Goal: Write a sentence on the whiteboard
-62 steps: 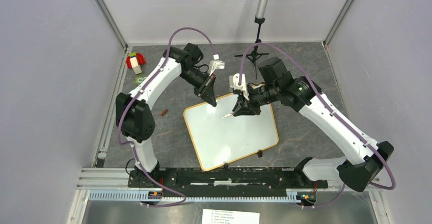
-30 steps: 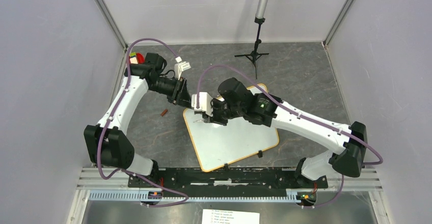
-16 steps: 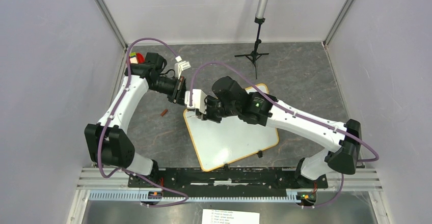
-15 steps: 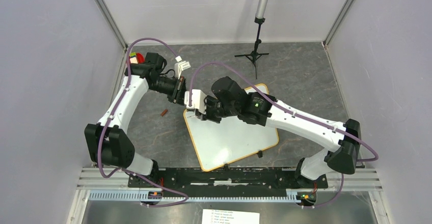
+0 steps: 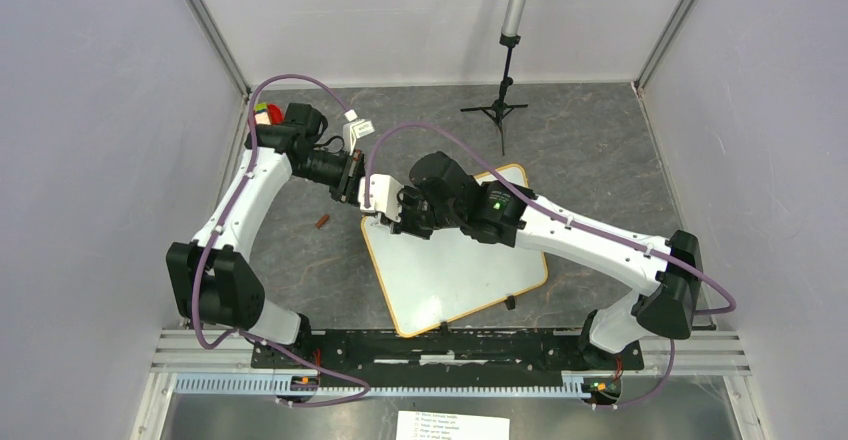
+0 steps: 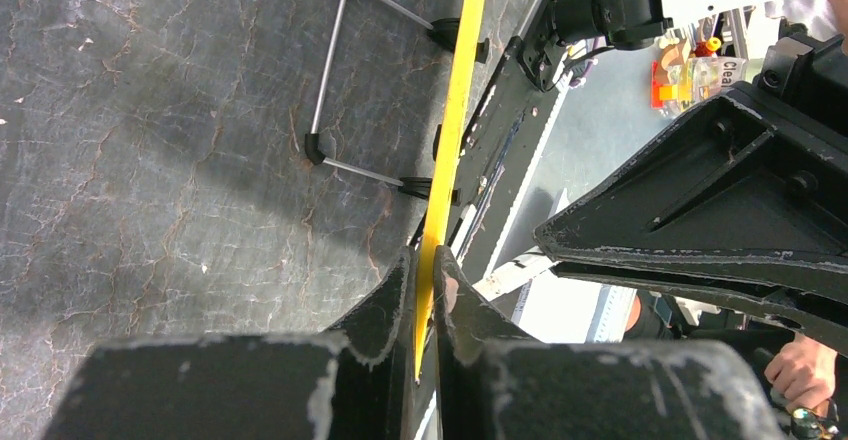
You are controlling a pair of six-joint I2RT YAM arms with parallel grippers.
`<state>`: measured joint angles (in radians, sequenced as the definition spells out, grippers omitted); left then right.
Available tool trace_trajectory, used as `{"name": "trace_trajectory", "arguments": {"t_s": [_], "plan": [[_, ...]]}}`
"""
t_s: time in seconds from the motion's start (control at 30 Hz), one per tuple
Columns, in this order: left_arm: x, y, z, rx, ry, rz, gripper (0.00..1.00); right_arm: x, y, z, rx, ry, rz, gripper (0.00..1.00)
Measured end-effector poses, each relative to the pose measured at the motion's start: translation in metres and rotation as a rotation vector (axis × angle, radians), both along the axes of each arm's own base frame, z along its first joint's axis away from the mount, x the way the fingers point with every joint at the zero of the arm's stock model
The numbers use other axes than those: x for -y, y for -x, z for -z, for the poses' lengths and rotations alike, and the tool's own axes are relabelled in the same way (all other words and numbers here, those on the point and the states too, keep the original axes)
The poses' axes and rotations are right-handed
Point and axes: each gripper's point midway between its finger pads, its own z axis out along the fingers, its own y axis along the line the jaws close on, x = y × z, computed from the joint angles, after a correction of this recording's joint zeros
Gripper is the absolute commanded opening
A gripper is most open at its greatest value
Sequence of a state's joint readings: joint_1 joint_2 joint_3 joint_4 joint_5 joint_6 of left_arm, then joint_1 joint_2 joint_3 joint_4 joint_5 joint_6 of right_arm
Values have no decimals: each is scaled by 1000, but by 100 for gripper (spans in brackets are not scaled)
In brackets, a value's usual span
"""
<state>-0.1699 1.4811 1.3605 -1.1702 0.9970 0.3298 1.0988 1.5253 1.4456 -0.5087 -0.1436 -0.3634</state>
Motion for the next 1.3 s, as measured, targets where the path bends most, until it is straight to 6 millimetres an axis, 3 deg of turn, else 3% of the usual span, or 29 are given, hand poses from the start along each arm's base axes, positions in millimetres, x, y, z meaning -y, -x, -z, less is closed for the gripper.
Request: {"name": "trace_trajectory", "arguments": {"t_s": [0.4, 0.8, 0.97, 1.07, 1.3], "plan": [[0, -3, 3, -3, -1, 0, 3, 5, 2, 12, -9, 21, 1, 0], [1, -4, 4, -1, -1, 0, 2, 13, 37, 43, -70, 82, -90, 0], [1, -4, 4, -1, -1, 0, 2, 13, 44, 45, -76, 95, -108, 0], [1, -4, 4, -2, 0, 0, 2, 13, 42, 39, -66, 94, -107, 0], [1, -4, 4, -2, 0, 0, 2, 1, 23, -5, 22, 6, -62, 0]]}}
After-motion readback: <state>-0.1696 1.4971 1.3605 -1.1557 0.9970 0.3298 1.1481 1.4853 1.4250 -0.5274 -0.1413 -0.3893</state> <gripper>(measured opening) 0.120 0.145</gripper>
